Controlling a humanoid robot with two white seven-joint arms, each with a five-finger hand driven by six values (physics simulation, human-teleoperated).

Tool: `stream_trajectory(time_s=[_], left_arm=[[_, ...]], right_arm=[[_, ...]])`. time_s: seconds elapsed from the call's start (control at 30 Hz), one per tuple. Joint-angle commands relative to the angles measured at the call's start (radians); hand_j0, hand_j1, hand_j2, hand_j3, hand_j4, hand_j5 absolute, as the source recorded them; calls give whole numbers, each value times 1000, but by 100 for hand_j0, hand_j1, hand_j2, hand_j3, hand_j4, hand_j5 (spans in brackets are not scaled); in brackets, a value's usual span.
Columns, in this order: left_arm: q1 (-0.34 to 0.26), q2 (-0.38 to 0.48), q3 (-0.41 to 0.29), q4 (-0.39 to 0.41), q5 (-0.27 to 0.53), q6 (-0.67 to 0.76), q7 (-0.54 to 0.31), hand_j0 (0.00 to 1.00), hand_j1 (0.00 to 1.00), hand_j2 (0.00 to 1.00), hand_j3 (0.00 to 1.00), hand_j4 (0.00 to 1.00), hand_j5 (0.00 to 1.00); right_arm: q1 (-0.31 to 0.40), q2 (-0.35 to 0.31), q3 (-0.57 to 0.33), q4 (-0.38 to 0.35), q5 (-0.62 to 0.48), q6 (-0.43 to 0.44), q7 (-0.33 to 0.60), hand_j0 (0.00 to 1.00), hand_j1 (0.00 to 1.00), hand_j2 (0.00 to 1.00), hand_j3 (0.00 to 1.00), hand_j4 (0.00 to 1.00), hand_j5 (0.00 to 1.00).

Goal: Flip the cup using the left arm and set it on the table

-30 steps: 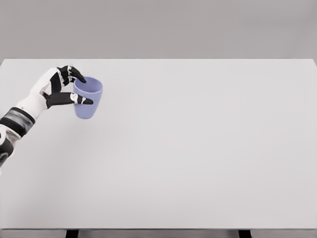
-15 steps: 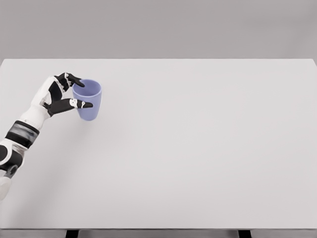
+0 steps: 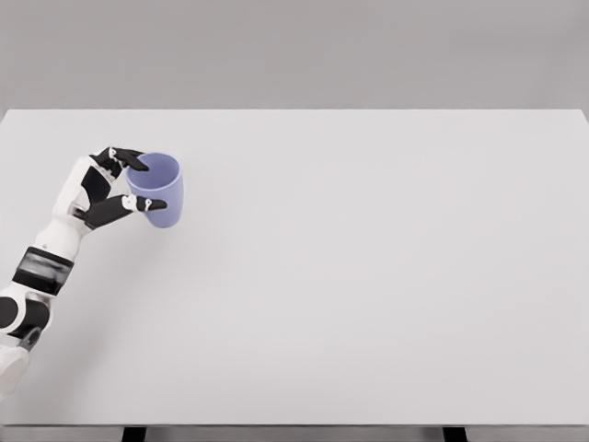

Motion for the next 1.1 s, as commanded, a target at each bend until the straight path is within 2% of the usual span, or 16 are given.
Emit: stream_trajectory(time_s=[0.0, 0.4, 0.5, 0.6, 0.77, 1.07], left_arm=[[3, -6, -1, 14, 2, -21, 0, 26, 26, 26, 26, 26, 26], [41, -21, -3, 32, 0, -72, 0, 27, 27, 27, 27, 27, 27], [49, -19, -3, 32, -1, -73, 0, 31, 31, 31, 31, 31, 31], [49, -33, -1, 55, -46, -123, 0, 34, 34, 34, 34, 34, 34], [51, -33, -1, 57, -47, -123, 0, 37, 37, 37, 37, 37, 37], [52, -33, -1, 55, -47, -123, 0, 52, 52, 52, 52, 52, 52]], right_arm=[[0, 0, 0, 0, 1, 0, 0, 100, 100, 100, 100, 100, 100], [0, 0, 0, 0, 1, 0, 0, 100, 100, 100, 100, 100, 100], [0, 0, 0, 0, 1, 0, 0, 100, 100, 100, 100, 100, 100], [0, 0, 0, 0, 1, 0, 0, 100, 100, 100, 100, 100, 100], [0, 0, 0, 0, 1, 0, 0, 100, 100, 100, 100, 100, 100], [0, 0, 0, 0, -1, 0, 0, 100, 100, 100, 100, 100, 100]])
